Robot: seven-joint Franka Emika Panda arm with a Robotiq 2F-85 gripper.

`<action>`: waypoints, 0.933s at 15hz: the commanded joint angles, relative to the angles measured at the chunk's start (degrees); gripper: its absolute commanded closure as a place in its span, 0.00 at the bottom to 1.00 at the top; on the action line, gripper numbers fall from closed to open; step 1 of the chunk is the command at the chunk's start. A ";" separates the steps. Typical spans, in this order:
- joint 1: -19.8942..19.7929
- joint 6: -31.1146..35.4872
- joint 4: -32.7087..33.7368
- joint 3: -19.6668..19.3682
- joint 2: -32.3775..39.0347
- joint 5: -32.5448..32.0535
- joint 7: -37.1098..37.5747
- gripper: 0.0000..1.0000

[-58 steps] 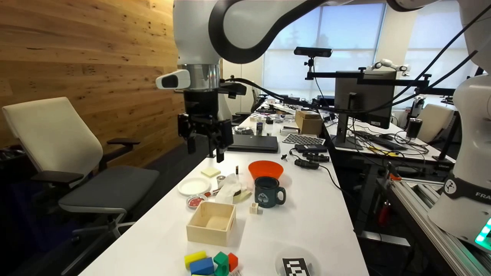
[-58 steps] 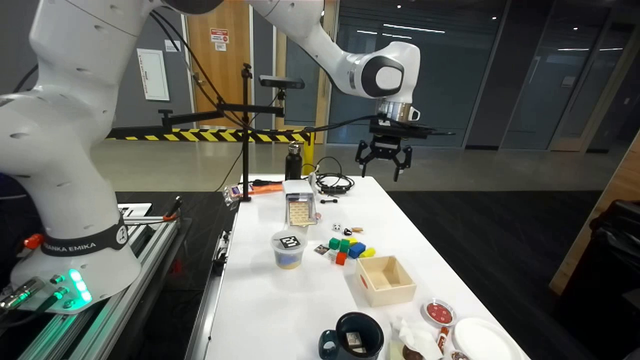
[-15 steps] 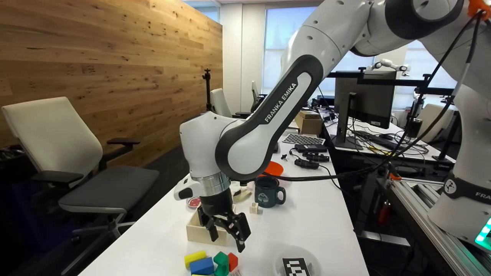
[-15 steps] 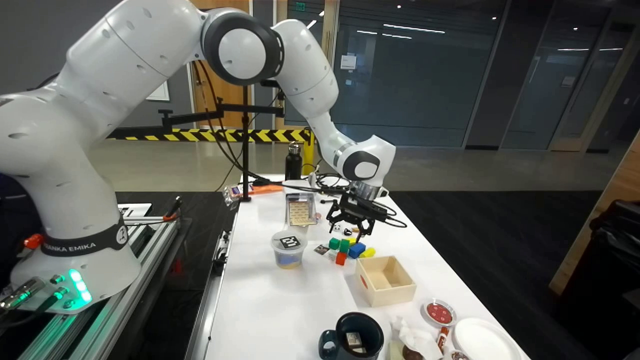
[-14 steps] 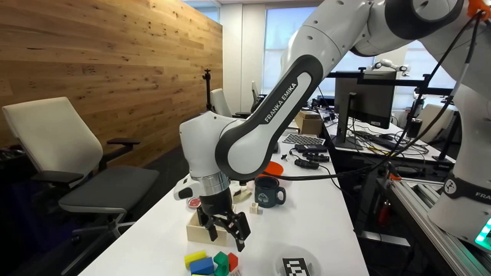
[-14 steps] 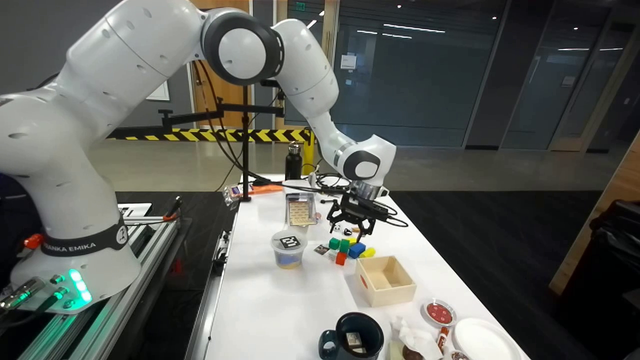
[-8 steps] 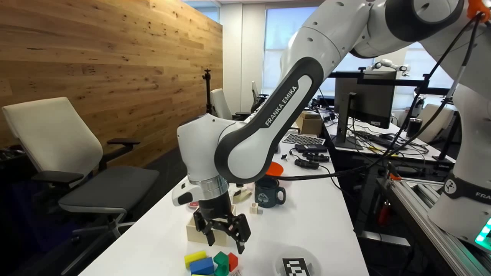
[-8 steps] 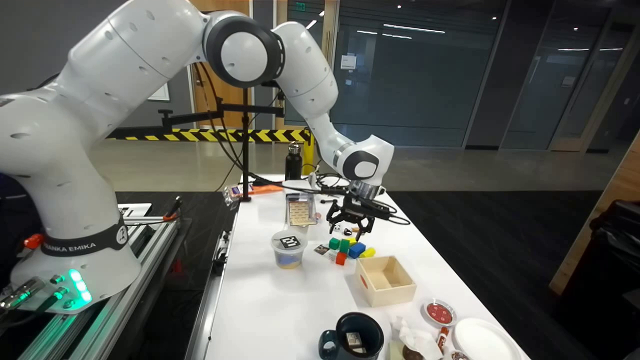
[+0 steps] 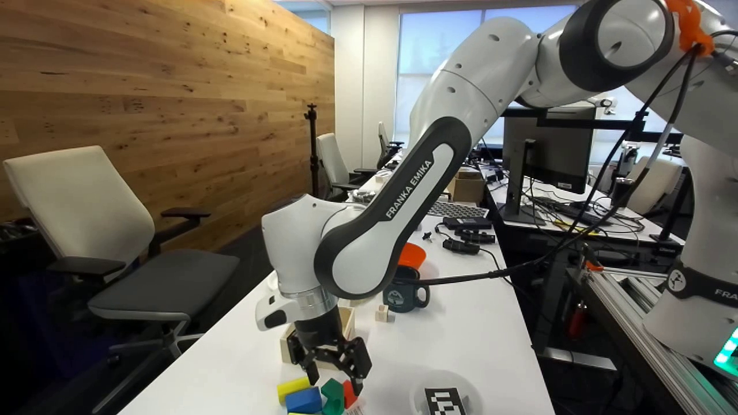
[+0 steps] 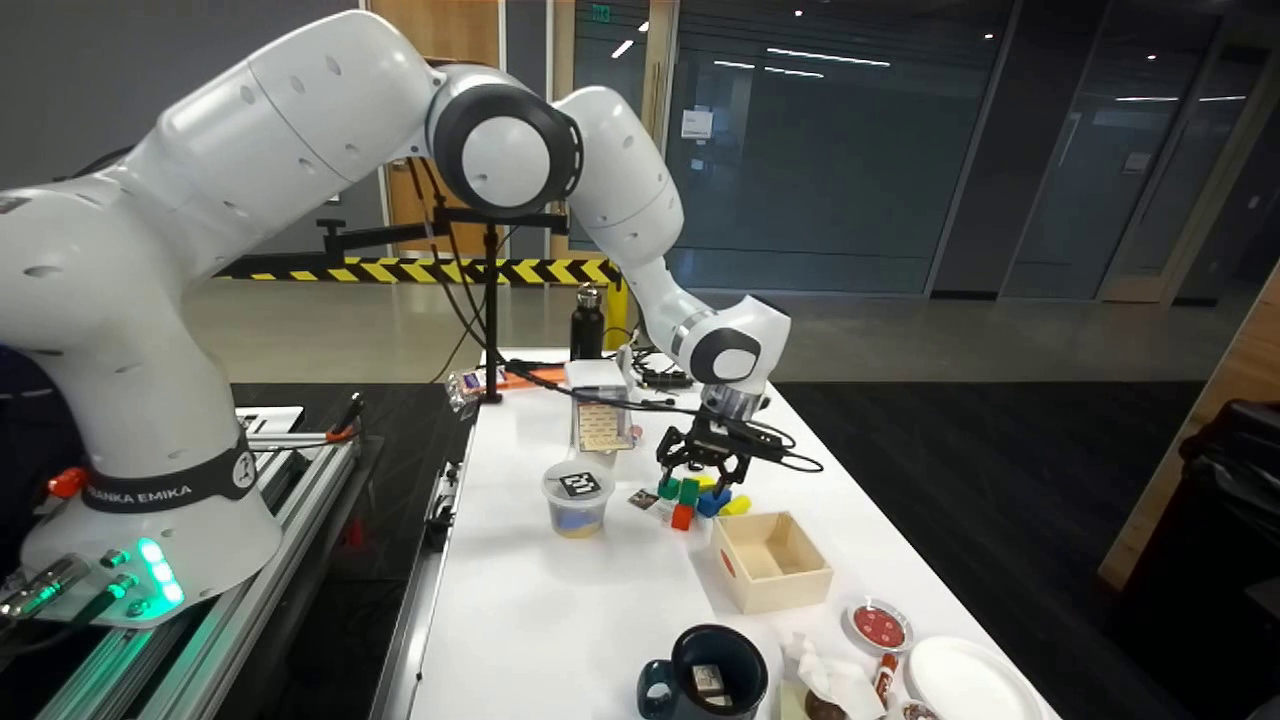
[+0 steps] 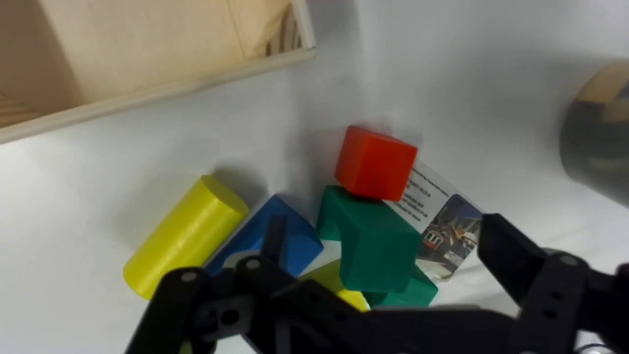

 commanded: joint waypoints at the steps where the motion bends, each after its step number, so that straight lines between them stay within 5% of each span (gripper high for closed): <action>1: 1.54 -0.54 4.41 -0.59 2.19 -2.11 -0.30 0.00; 4: 2.69 -0.84 6.08 -0.91 2.46 -2.47 0.05 0.00; 5: 2.90 -0.70 6.28 -0.88 2.43 -2.40 0.13 0.05; 6: 3.10 -0.59 6.10 -0.84 2.19 -2.28 0.27 0.26; 9: 3.45 -0.36 5.12 -0.93 1.56 -2.13 0.68 0.38; 10: 3.39 -0.28 4.50 -0.91 1.21 -1.99 0.84 0.12; 14: 2.98 -0.35 4.49 -1.38 1.68 -1.82 1.08 0.00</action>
